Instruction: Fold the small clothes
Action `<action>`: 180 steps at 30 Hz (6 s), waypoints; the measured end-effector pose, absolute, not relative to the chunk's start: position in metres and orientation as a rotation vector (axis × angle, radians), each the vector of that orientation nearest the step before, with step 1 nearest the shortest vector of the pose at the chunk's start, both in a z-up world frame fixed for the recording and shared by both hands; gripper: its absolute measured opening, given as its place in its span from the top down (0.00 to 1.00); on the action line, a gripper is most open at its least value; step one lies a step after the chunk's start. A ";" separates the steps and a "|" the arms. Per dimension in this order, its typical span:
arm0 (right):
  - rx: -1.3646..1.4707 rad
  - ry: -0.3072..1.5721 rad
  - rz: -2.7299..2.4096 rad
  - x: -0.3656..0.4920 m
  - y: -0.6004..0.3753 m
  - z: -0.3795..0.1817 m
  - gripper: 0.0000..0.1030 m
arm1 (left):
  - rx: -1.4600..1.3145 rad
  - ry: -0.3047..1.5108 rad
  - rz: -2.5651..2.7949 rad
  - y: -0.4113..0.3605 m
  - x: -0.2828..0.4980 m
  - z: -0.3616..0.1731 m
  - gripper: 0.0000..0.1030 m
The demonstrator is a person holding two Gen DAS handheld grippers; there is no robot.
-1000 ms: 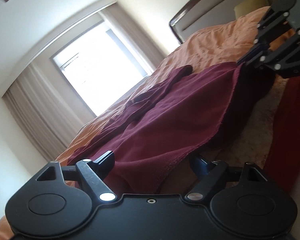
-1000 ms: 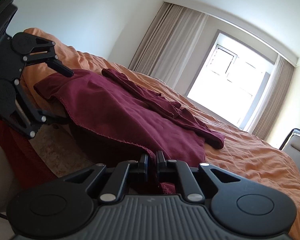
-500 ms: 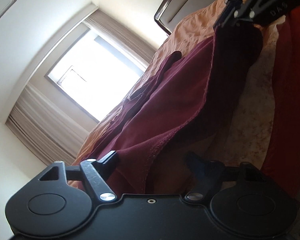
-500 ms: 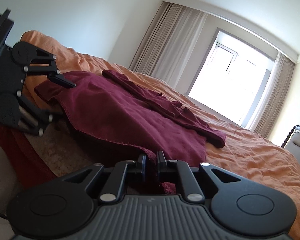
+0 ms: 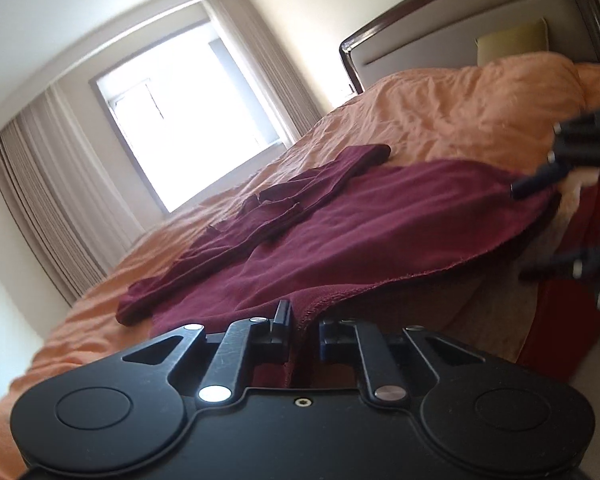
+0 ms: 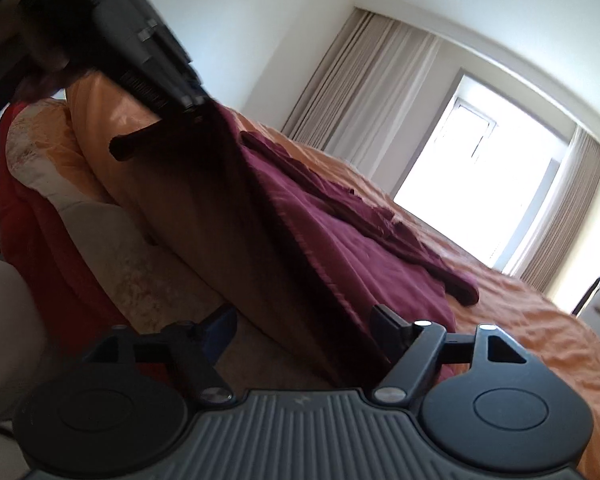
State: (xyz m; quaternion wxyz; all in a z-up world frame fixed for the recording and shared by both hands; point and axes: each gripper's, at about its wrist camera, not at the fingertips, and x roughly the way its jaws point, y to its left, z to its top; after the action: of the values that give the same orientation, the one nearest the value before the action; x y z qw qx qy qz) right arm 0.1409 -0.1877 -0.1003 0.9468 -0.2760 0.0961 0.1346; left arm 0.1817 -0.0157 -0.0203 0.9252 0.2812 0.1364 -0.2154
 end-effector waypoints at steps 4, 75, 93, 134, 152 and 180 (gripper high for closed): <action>-0.682 0.113 0.158 0.146 -0.166 -0.112 0.23 | 0.451 0.356 -0.464 -0.007 0.198 0.003 0.87; -0.554 0.210 0.370 -0.010 -0.223 0.005 0.95 | 0.751 0.229 -0.328 0.036 0.004 0.021 0.95; -0.339 0.310 0.346 0.275 -0.260 0.086 0.94 | 0.512 0.236 -0.415 0.029 0.196 0.142 0.85; -0.387 0.456 0.467 0.384 -0.246 -0.011 0.09 | 0.027 0.617 -0.504 0.084 0.432 0.058 0.02; -0.162 0.471 0.131 0.419 -0.298 0.001 0.93 | 0.069 0.586 -0.287 0.083 0.421 0.038 0.91; -0.138 0.519 0.100 0.394 -0.299 -0.006 0.00 | -0.138 0.570 -0.138 0.125 0.380 0.033 0.01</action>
State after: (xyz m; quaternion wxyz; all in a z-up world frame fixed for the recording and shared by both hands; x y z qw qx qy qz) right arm 0.3938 -0.2993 -0.0058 0.9630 -0.0681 0.2561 0.0493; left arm 0.3804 0.1247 0.0327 0.9550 -0.0680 0.2806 -0.0678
